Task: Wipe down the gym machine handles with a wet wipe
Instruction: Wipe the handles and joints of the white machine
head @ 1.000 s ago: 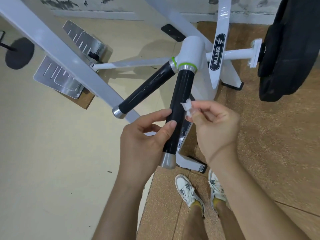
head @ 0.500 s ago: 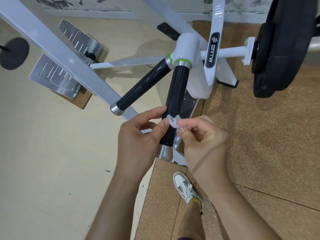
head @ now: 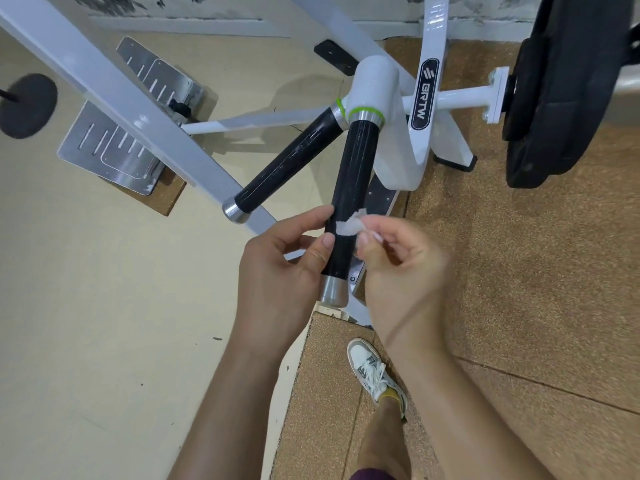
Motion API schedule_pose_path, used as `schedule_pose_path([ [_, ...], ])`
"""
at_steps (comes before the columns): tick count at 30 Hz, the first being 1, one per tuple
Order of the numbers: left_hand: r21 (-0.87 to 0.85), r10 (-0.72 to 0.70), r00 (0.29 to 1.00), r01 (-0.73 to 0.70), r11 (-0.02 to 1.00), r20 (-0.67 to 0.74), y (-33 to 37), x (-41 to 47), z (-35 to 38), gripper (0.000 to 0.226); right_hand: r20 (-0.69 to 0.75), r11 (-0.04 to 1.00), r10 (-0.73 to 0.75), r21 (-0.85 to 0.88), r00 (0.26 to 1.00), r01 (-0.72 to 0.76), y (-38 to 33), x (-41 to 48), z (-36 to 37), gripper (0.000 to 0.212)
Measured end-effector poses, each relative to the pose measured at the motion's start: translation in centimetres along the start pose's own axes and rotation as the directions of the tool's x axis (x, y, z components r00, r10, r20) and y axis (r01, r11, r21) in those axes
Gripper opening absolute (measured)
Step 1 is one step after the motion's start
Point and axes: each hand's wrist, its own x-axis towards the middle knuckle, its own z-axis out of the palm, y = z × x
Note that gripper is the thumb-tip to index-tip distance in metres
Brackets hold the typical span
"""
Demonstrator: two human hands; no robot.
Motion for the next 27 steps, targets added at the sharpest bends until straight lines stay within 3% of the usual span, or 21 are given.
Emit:
schedule_pose_path([
  [2,-0.021,-0.006,1.0,0.006,1.0,-0.006,-0.1,-0.2,-0.1,0.027,0.036,0.992,-0.074,-0.095,0.997,0.077,0.2,-2.1,-0.4,0.028],
  [5,-0.018,0.003,1.0,-0.003,1.0,-0.007,-0.2,-0.3,-0.2,0.028,0.126,0.994,-0.072,-0.073,0.989,0.082,0.2,-3.0,-1.2,0.026],
  [9,0.006,0.02,1.0,-0.02,1.0,0.015,-0.1,-0.7,-0.5,0.031,-0.034,0.986,-0.134,-0.103,0.99,0.13,0.2,-0.8,0.2,0.022],
  [14,0.033,0.018,0.999,-0.017,0.999,-0.028,-0.6,-1.4,-0.7,0.03,0.201,0.935,-0.255,-0.198,0.946,0.294,0.1,-3.1,-1.2,0.022],
  [19,0.032,0.026,0.999,-0.026,0.999,-0.023,-0.9,-2.0,-1.3,0.037,0.09,0.935,-0.248,-0.238,0.965,0.263,-0.2,-2.1,0.0,0.022],
  [23,0.013,-0.029,0.999,0.03,0.999,-0.045,-1.3,-2.6,-1.6,0.035,0.255,0.894,-0.29,-0.27,0.922,0.356,-0.2,-4.8,-1.6,0.019],
  [27,-0.027,-0.035,0.998,0.034,0.999,-0.052,-1.5,-3.3,-1.9,0.036,0.156,0.907,-0.308,-0.251,0.939,0.339,-0.5,-2.5,-0.6,0.018],
])
